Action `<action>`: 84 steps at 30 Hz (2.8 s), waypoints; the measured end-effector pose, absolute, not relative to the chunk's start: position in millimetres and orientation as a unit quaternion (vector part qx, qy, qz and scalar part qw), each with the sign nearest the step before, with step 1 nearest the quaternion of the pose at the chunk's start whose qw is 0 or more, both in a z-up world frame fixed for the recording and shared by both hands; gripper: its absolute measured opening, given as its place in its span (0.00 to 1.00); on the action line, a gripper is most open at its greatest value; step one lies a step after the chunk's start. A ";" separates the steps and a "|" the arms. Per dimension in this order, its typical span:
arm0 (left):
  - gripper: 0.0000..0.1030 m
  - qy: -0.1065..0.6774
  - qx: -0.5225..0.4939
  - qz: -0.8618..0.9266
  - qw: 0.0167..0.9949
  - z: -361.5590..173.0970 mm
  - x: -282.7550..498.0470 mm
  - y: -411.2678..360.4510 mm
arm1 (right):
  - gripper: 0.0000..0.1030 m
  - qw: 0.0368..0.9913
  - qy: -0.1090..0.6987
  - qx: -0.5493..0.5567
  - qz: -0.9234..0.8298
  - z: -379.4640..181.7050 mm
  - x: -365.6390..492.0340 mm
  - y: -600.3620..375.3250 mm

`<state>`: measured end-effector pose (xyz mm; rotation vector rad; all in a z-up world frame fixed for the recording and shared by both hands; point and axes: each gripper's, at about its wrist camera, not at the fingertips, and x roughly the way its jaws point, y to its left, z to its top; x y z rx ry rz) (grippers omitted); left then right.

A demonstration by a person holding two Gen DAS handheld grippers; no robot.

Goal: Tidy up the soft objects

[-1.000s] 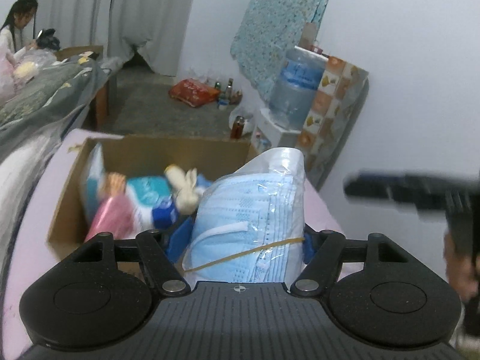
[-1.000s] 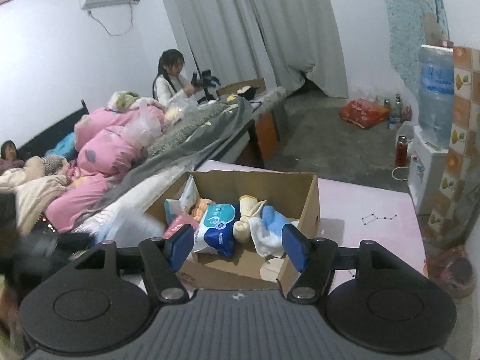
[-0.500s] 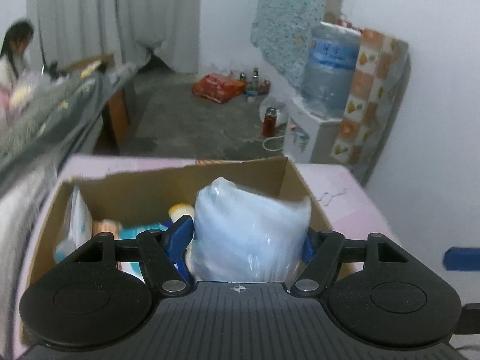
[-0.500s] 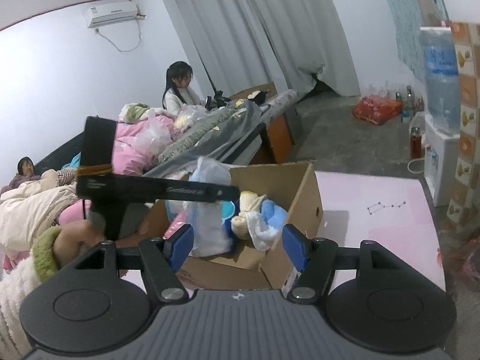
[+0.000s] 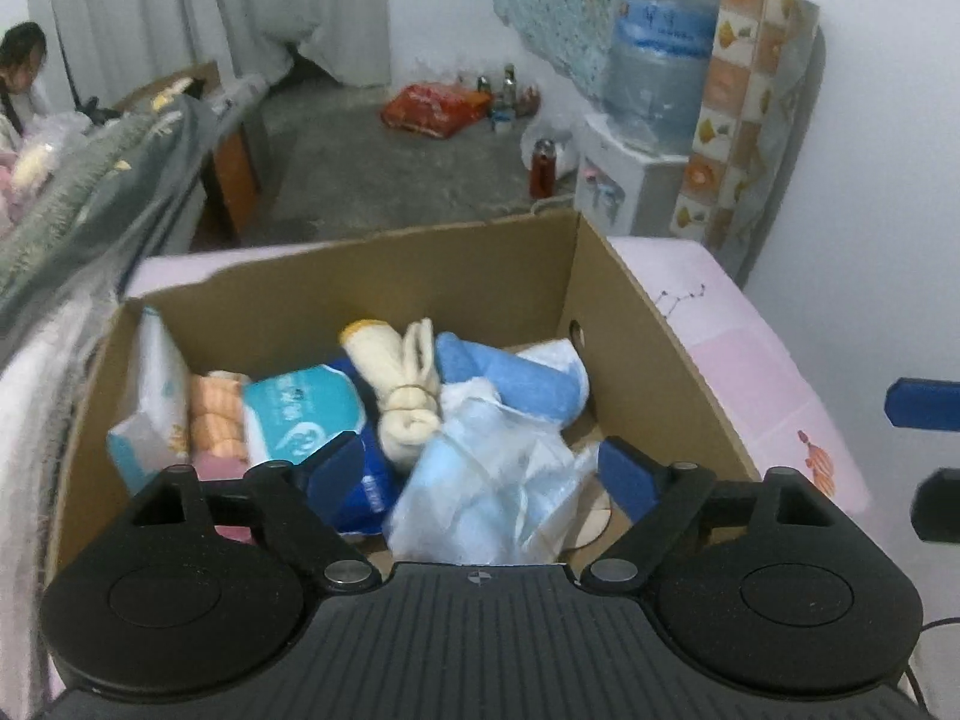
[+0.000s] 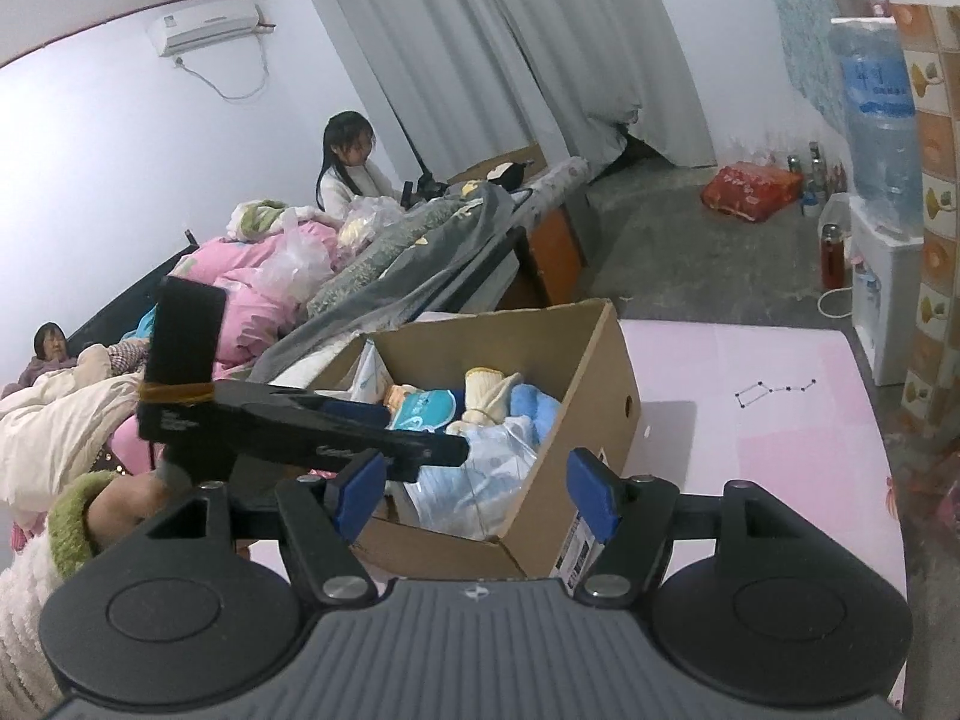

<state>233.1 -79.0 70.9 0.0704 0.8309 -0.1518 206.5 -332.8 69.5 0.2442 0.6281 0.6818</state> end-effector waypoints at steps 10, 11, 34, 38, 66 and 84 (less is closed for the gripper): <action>0.95 0.347 -0.027 -0.059 0.936 135.6 165.1 -49.1 | 0.71 0.894 0.285 0.108 0.329 99.6 177.3 -325.1; 0.96 0.341 -0.031 -0.059 0.938 142.4 153.4 -45.2 | 0.71 0.895 0.280 0.109 0.330 104.0 171.7 -325.2; 1.00 0.331 -0.048 0.029 0.942 119.0 -34.5 55.1 | 0.71 0.919 0.274 0.127 0.252 83.3 -10.9 -297.8; 1.00 0.351 -0.061 0.013 0.934 92.4 -26.7 46.7 | 0.71 0.941 0.262 0.083 0.197 70.4 -16.4 -264.8; 1.00 0.301 -0.062 0.028 0.951 39.3 -41.1 80.9 | 0.64 0.826 0.471 0.100 0.292 3.5 242.9 -97.5; 1.00 0.304 -0.077 -0.010 0.950 40.7 -45.8 66.2 | 0.65 0.820 0.466 0.111 0.313 11.5 172.9 -120.2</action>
